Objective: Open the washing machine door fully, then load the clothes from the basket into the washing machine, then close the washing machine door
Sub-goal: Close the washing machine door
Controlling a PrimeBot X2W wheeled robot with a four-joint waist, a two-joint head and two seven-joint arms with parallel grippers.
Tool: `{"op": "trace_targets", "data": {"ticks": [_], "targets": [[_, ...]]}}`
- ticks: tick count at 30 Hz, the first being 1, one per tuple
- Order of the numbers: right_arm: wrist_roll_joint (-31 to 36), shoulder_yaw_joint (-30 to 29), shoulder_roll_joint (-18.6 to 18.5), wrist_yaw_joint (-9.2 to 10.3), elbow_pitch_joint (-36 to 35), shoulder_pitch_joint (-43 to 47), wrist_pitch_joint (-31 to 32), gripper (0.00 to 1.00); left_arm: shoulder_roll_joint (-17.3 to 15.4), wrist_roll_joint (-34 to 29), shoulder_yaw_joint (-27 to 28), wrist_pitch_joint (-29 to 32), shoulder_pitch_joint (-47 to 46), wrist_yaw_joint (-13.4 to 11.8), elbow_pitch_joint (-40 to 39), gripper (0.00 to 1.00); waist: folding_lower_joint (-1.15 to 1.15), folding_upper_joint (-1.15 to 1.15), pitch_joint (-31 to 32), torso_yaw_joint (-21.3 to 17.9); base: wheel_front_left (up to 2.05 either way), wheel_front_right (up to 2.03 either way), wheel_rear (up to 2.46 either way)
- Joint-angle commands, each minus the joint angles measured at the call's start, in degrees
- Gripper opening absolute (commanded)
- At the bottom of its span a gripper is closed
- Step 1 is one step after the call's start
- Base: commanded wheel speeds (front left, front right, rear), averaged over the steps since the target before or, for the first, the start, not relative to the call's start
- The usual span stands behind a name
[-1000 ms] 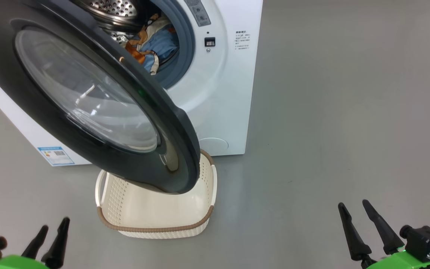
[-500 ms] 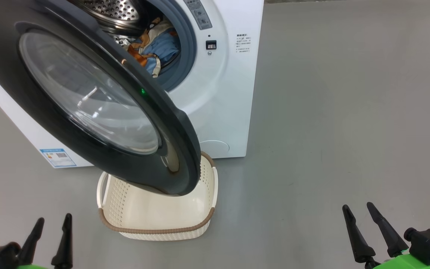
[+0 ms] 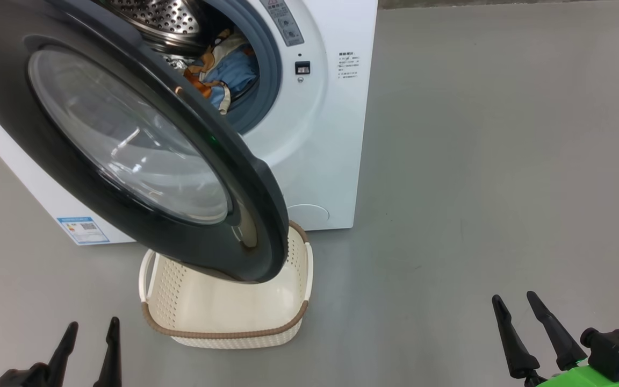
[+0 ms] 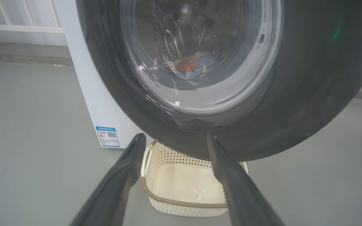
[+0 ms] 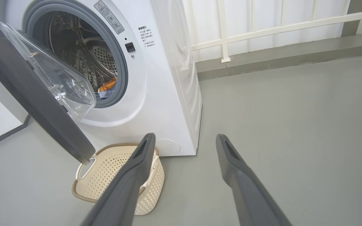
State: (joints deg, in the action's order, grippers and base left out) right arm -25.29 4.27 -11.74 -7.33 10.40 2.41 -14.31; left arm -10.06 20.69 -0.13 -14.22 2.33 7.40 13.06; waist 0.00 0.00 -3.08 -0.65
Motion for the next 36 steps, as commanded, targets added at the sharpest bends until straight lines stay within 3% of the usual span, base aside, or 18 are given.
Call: {"op": "trace_targets", "data": {"ticks": [1,3,4,23,30,36], "targets": [[-0.2,1.1,-0.8,-0.16,-1.3,-0.2,-0.7,0.47,-0.9,-0.8,2.4,-0.8,-1.2,0.1,-1.2,1.0,0.0,0.0,0.1,0.1,0.0,0.0,0.0],[-0.6,1.2,-0.6,-0.16,-1.4,-0.3,-0.7,0.12,-0.7,-0.8,2.4,-0.8,-1.1,0.1,-1.1,1.0,0.0,0.0,0.2,0.2,0.0,0.0,0.0],[-0.9,1.2,-0.5,-0.16,-1.5,-0.5,-0.7,0.0,-0.7,-0.8,2.5,-0.8,-1.0,0.1,-1.1,1.0,0.0,0.0,0.2,0.2,0.0,0.0,0.0],[-3.7,11.4,3.6,-0.16,-7.9,-18.4,-0.7,0.0,1.4,-1.4,1.8,-0.8,-1.3,0.1,-2.6,1.0,0.0,0.0,0.9,4.1,0.0,0.0,0.0],[-4.0,17.8,4.7,-0.16,-12.2,-23.4,-0.7,0.0,2.1,-1.5,1.1,-0.8,-1.1,0.1,-3.5,1.0,0.0,0.0,1.2,6.2,0.0,0.0,0.0],[-5.3,24.7,5.0,-0.16,-10.3,-25.1,-0.7,0.0,2.5,-1.6,0.4,-0.8,-1.3,0.1,-4.0,1.0,0.0,0.0,0.7,8.0,0.0,0.0,0.0]]}}
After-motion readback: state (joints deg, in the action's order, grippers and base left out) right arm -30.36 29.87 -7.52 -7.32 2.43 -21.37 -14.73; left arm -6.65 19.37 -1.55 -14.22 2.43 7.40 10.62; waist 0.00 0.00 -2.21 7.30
